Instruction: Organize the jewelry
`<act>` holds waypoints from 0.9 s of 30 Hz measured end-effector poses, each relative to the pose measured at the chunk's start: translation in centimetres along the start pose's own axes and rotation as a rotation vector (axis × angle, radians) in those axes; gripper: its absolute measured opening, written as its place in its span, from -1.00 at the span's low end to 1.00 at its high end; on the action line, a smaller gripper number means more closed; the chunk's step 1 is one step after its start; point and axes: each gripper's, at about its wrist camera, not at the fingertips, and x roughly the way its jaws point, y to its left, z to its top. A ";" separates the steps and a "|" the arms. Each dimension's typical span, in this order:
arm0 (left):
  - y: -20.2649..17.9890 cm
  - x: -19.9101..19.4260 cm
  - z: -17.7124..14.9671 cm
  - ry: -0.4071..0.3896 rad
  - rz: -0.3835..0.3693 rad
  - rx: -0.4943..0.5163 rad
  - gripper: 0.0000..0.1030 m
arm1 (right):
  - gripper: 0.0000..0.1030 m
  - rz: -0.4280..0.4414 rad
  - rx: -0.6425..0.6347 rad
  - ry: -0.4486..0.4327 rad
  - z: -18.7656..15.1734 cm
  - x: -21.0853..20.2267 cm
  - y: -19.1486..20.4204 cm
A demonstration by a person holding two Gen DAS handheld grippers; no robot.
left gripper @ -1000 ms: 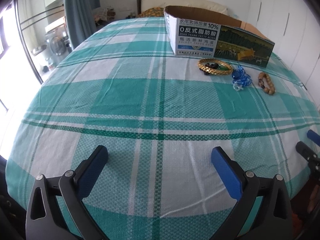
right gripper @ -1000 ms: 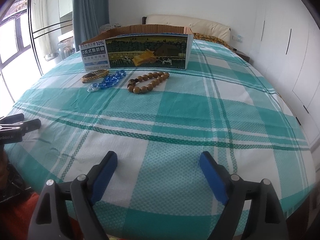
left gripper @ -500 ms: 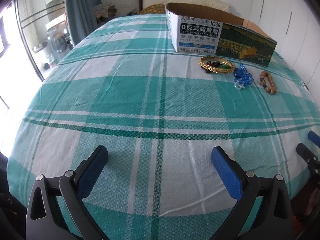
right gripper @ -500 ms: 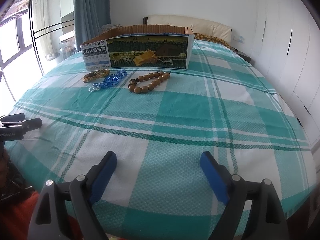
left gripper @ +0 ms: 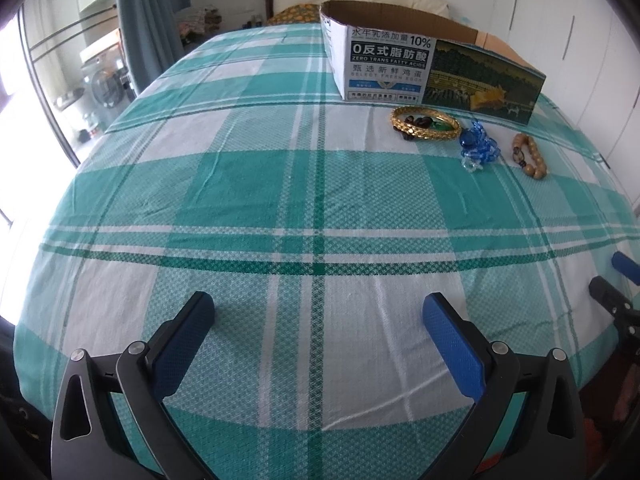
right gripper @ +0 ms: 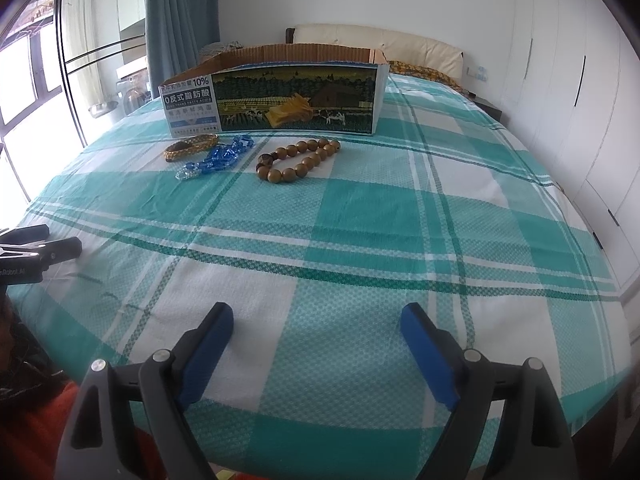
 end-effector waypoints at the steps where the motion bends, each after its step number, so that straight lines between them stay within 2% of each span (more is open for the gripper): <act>1: 0.0 0.0 0.0 0.001 0.000 0.000 0.99 | 0.71 0.001 -0.002 0.003 0.0 0.0 0.0; 10: 0.0 0.1 0.3 0.021 -0.008 -0.004 0.99 | 0.71 0.005 -0.006 0.014 0.0 -0.1 0.0; 16: -0.1 -0.1 2.2 0.028 -0.112 -0.054 0.98 | 0.71 0.005 -0.005 0.011 0.0 -0.2 0.0; 21: -2.7 0.4 5.8 0.022 -0.182 0.037 0.98 | 0.72 0.005 -0.005 0.011 0.0 -0.1 0.0; 27: -6.7 4.0 10.4 0.042 -0.231 0.121 0.98 | 0.72 0.005 -0.005 0.012 0.0 -0.2 0.0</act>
